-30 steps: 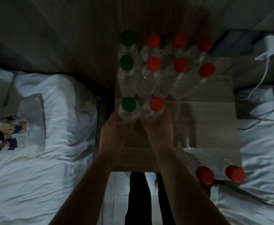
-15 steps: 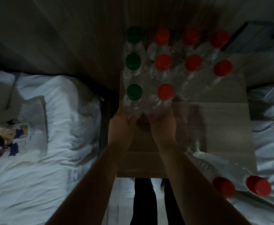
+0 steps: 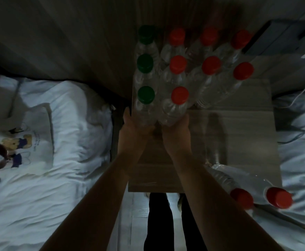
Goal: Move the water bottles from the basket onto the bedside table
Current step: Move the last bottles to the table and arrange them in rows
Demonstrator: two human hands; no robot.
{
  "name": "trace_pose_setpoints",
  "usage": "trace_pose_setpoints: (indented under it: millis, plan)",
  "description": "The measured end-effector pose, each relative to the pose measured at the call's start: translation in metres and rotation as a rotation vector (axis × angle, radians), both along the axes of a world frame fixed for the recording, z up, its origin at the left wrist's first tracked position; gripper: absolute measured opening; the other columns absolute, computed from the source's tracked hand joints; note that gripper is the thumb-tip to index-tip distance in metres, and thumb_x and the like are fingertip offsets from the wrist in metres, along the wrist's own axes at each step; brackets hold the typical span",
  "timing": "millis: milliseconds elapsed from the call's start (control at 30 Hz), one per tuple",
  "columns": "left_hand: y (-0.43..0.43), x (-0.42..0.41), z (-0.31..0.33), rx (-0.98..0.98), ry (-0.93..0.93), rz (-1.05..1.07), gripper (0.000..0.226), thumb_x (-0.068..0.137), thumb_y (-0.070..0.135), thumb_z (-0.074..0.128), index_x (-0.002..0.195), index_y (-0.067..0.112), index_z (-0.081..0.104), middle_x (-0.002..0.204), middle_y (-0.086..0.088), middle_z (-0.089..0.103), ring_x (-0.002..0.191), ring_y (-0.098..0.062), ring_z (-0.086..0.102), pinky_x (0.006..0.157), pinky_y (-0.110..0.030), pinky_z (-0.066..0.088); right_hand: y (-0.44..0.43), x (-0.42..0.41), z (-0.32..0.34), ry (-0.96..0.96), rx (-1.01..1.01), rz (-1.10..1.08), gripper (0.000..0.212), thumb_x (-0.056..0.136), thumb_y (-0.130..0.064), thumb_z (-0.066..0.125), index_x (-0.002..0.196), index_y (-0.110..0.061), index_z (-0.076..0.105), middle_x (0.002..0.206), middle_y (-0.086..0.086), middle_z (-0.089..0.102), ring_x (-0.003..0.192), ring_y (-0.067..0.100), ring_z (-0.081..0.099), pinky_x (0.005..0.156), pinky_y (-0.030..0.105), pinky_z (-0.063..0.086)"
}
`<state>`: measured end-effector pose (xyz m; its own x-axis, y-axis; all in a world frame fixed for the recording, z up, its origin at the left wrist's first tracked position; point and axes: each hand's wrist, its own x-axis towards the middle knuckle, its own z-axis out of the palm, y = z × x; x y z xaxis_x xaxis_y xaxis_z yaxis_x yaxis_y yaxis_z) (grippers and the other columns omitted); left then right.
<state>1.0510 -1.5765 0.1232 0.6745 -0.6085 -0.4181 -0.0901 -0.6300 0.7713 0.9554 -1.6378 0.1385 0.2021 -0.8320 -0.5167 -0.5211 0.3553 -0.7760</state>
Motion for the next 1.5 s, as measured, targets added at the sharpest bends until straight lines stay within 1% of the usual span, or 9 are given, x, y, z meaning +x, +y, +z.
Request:
trace_pose_setpoints:
  millis: [133, 267, 467, 600, 733, 900, 1133, 1233, 1500]
  plan:
    - [0.026, -0.019, 0.002, -0.046, 0.261, 0.155, 0.066, 0.085, 0.04, 0.057, 0.142, 0.019, 0.031, 0.132, -0.001, 0.052, 0.103, -0.011, 0.059, 0.077, -0.016, 0.047, 0.019, -0.014, 0.045, 0.04, 0.017, 0.179, 0.057, 0.089, -0.015, 0.049, 0.141, -0.023, 0.027, 0.137, 0.004, 0.047, 0.119, 0.024, 0.053, 0.086, 0.028, 0.039]
    - [0.054, -0.049, 0.022, 0.137, 0.14, -0.036, 0.045, 0.089, 0.027, 0.058, 0.131, 0.018, 0.043, 0.109, 0.006, 0.055, 0.097, -0.013, 0.056, 0.076, -0.024, 0.044, 0.025, -0.04, 0.092, 0.2, -0.097, 0.428, 0.068, 0.092, -0.024, 0.05, 0.149, -0.016, 0.013, 0.148, 0.012, 0.036, 0.132, 0.029, 0.042, 0.107, 0.037, 0.039]
    - [0.063, -0.102, 0.056, -0.002, 0.398, -0.065, 0.025, 0.08, 0.01, 0.068, 0.098, 0.024, 0.059, 0.09, 0.006, 0.062, 0.071, 0.002, 0.062, 0.068, -0.027, 0.048, 0.005, -0.08, 0.137, 0.333, -0.321, 0.585, 0.062, 0.093, -0.024, 0.049, 0.146, -0.011, 0.02, 0.15, 0.008, 0.033, 0.133, 0.024, 0.038, 0.112, 0.036, 0.032]
    - [0.054, -0.128, 0.086, 0.006, 0.275, -0.265, 0.039, 0.083, 0.019, 0.068, 0.105, 0.047, 0.051, 0.106, 0.019, 0.062, 0.084, 0.007, 0.062, 0.077, -0.024, 0.054, -0.016, -0.116, 0.145, 0.409, -0.363, 0.613, 0.054, 0.092, -0.025, 0.049, 0.141, -0.007, 0.032, 0.14, 0.012, 0.044, 0.123, 0.029, 0.045, 0.105, 0.037, 0.037]
    - [0.047, -0.14, 0.093, -0.052, 0.138, -0.536, 0.054, 0.075, 0.025, 0.075, 0.121, 0.035, 0.049, 0.115, 0.016, 0.059, 0.103, 0.0, 0.059, 0.086, -0.023, 0.051, -0.024, -0.156, 0.143, 0.401, -0.244, 0.617, 0.049, 0.093, -0.03, 0.049, 0.137, -0.012, 0.039, 0.124, 0.009, 0.056, 0.107, 0.025, 0.057, 0.093, 0.042, 0.047]
    - [0.043, -0.155, 0.091, -0.063, 0.112, -0.535, 0.068, 0.065, 0.028, 0.083, 0.11, 0.053, 0.039, 0.107, 0.052, 0.044, 0.102, 0.026, 0.044, 0.082, 0.004, 0.035, -0.019, -0.194, 0.13, 0.378, -0.123, 0.669, 0.033, 0.092, -0.027, 0.054, 0.123, -0.016, 0.051, 0.092, -0.007, 0.055, 0.081, 0.01, 0.058, 0.072, 0.02, 0.043]
    - [0.039, -0.176, 0.076, -0.088, 0.058, -0.487, 0.064, 0.07, 0.028, 0.079, 0.124, 0.04, 0.046, 0.118, 0.018, 0.053, 0.104, -0.001, 0.058, 0.086, -0.018, 0.05, -0.014, -0.216, 0.113, 0.376, -0.144, 0.737, 0.052, 0.08, -0.017, 0.072, 0.128, -0.015, 0.053, 0.115, 0.006, 0.065, 0.098, 0.016, 0.061, 0.078, 0.014, 0.036]
    - [0.036, -0.18, 0.076, -0.046, 0.015, -0.496, 0.068, 0.07, 0.027, 0.079, 0.128, 0.035, 0.045, 0.12, 0.016, 0.052, 0.103, -0.004, 0.057, 0.084, -0.019, 0.049, -0.015, -0.221, 0.107, 0.364, -0.182, 0.75, 0.043, 0.078, -0.017, 0.073, 0.119, -0.017, 0.058, 0.108, 0.003, 0.068, 0.084, 0.004, 0.053, 0.068, 0.003, 0.031]
    - [0.025, -0.174, 0.078, -0.025, -0.107, -0.437, 0.041, 0.073, 0.033, 0.076, 0.094, 0.048, 0.046, 0.083, 0.031, 0.054, 0.079, 0.01, 0.057, 0.07, -0.01, 0.048, -0.028, -0.207, 0.108, 0.391, -0.276, 0.727, 0.026, 0.085, -0.036, 0.066, 0.106, -0.022, 0.058, 0.093, -0.009, 0.062, 0.081, 0.007, 0.056, 0.08, 0.024, 0.047]
